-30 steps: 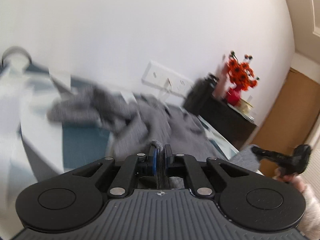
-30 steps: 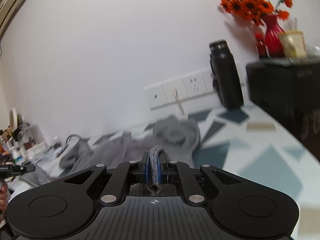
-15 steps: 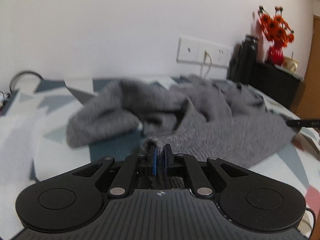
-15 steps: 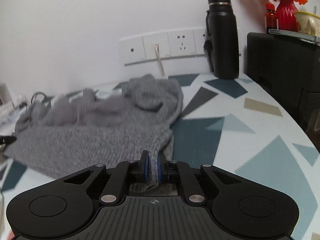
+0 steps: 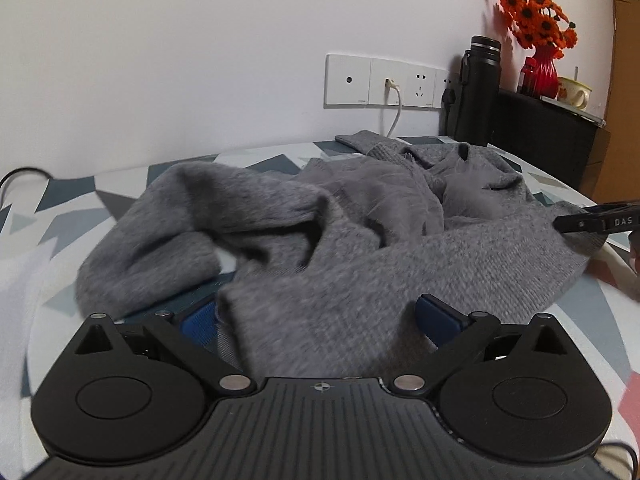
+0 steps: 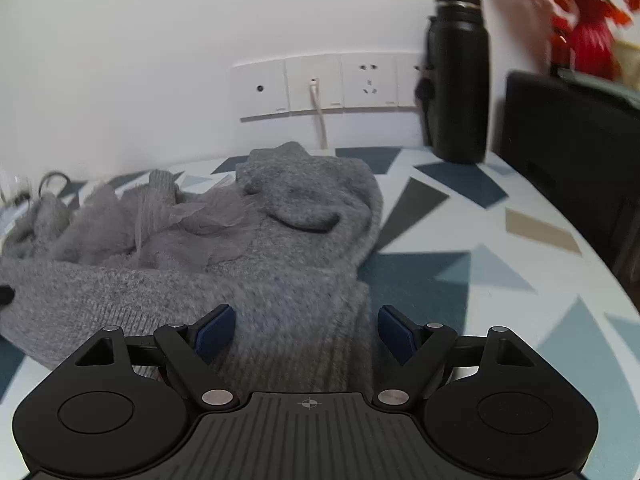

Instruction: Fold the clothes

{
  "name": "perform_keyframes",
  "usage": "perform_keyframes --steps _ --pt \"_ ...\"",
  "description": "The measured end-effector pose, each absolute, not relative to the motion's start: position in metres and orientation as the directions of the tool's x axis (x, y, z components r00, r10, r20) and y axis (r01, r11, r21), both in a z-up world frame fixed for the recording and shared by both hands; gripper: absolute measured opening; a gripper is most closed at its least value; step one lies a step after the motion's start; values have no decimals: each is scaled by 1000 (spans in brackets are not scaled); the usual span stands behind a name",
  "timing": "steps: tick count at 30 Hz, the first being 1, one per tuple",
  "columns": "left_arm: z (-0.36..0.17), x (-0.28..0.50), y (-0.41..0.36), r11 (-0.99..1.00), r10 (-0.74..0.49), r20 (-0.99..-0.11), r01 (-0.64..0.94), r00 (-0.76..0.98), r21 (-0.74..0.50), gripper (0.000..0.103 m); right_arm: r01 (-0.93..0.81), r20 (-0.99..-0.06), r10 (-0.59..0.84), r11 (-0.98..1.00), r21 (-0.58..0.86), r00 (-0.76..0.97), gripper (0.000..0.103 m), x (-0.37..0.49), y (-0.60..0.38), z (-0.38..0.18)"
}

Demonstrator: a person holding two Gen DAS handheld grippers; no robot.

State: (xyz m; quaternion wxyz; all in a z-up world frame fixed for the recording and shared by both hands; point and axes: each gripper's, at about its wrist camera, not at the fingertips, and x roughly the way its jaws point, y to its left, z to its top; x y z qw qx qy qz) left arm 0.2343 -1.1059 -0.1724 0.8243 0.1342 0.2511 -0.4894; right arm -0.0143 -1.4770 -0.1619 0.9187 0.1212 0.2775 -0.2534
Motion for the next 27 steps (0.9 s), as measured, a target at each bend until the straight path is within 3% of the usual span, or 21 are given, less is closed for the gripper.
perform_keyframes --steps 1,2,4,6,8,12,27 --pt "-173 232 -1108 477 -738 -550 879 391 -16 95 521 -574 -402 852 51 714 75 -10 -1473 -162" --pt "-174 230 -1109 465 -738 -558 885 380 -13 82 508 -579 -404 861 21 708 72 -6 -1470 -163" --pt "-175 227 -1109 443 -742 -567 896 358 -15 64 475 -578 -394 880 -13 715 59 -5 -1463 -164" --pt "-174 225 -1104 429 -754 -563 903 339 -32 53 443 -579 -365 896 -7 729 34 -6 -1459 -162" --pt "-173 223 -1099 422 -763 -559 905 324 -51 44 426 -580 -352 905 -8 735 27 -9 -1455 -161" --pt "-173 218 -1088 402 -769 -566 913 298 -66 42 398 -582 -329 917 -9 743 24 -16 -1447 -159" --pt "-166 176 -1027 377 -761 -615 912 208 -159 43 316 -618 -212 946 63 757 26 -73 -1403 -152"
